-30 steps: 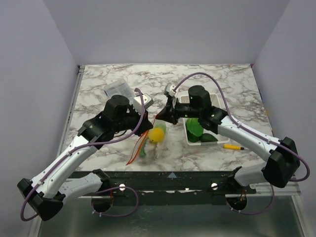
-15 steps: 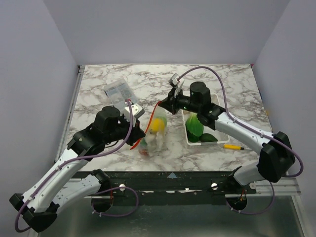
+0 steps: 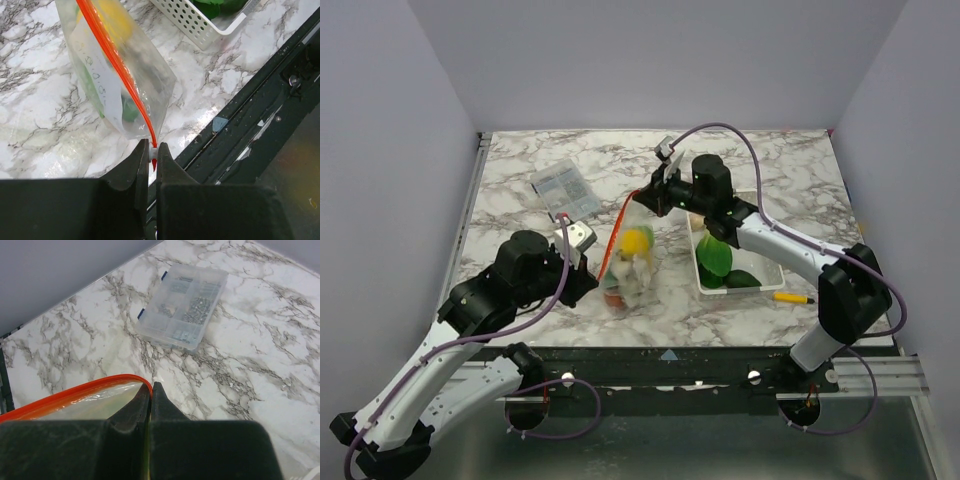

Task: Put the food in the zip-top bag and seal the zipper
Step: Zip the zipper food storage bag at the center of the board, then place the zipper food storage bag at the center of the board.

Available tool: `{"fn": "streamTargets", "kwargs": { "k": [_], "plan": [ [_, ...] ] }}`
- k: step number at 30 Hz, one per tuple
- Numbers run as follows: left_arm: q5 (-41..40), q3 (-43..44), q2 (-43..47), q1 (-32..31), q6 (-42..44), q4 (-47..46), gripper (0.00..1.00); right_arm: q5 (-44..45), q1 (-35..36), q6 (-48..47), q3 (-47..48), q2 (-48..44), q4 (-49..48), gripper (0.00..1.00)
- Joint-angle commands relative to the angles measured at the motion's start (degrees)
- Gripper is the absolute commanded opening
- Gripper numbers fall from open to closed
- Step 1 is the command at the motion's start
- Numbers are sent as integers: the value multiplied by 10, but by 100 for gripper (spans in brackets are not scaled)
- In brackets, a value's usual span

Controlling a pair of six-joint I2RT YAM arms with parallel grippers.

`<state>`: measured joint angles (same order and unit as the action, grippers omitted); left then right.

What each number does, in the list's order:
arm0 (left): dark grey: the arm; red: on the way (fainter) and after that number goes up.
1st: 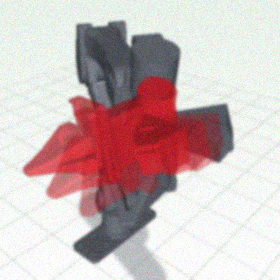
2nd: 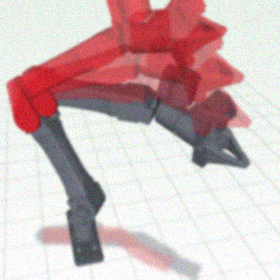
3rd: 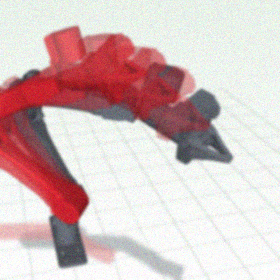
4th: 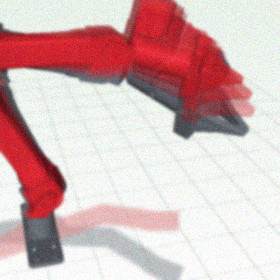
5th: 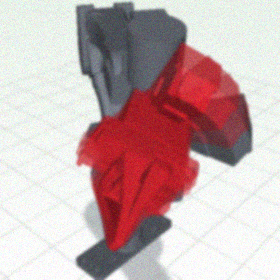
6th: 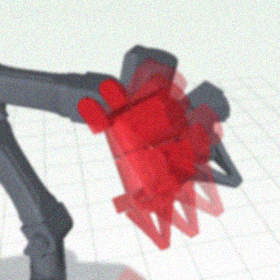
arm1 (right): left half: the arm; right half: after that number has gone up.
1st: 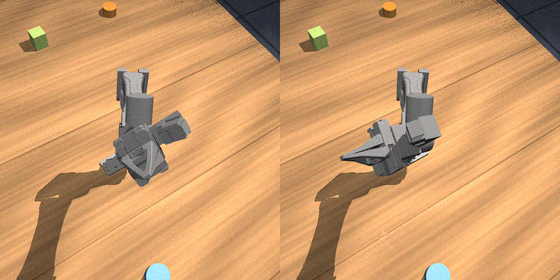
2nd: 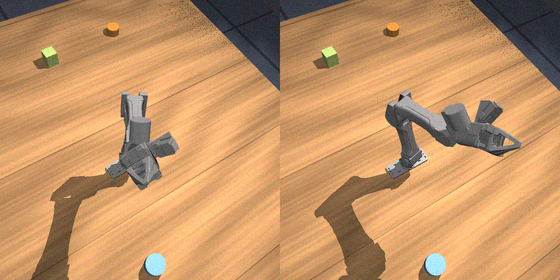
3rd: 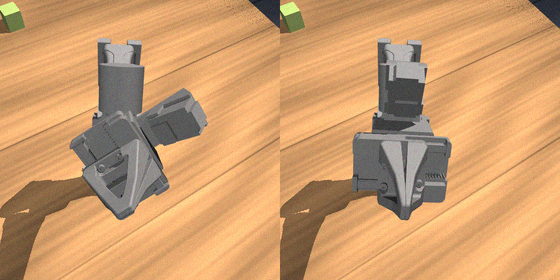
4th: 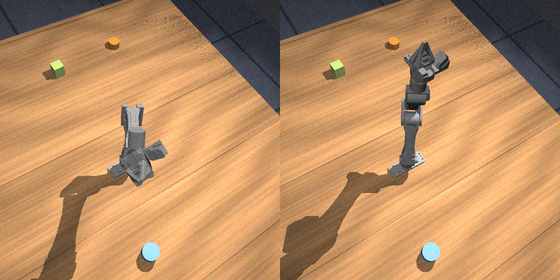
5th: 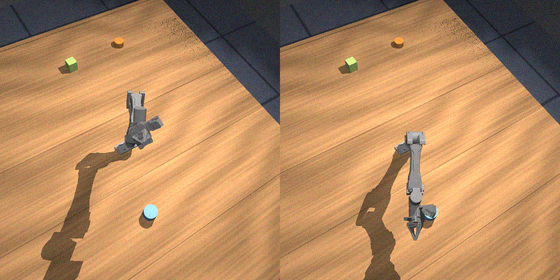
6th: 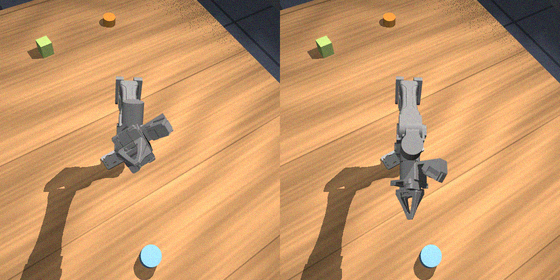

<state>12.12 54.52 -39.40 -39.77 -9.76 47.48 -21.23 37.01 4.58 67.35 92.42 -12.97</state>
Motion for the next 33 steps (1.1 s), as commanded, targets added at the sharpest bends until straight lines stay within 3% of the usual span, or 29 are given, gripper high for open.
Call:
{"fn": "streamTargets", "kwargs": {
  "k": [1,7,13,16,23,30,33],
  "plan": [
    [-7,10,8,-4,-11,58,0,32,-21,8,35,21,-44,0],
    [-39,26,-1,-4,-15,67,1,24,-22,1,44,22,-25,0],
    [-116,52,-2,-4,-14,52,42,-11,-21,-1,-6,-46,13,0],
    [-139,80,-1,-4,-6,26,54,-48,-20,16,-18,-88,50,0],
    [-158,129,-2,-3,7,-28,61,-107,23,47,-6,-143,180,0],
    [-171,137,14,-3,8,-38,61,-147,72,96,-15,-205,200,0],
    [-177,136,26,-3,7,-28,61,-119,72,113,-14,-238,233,0]
  ]
}}
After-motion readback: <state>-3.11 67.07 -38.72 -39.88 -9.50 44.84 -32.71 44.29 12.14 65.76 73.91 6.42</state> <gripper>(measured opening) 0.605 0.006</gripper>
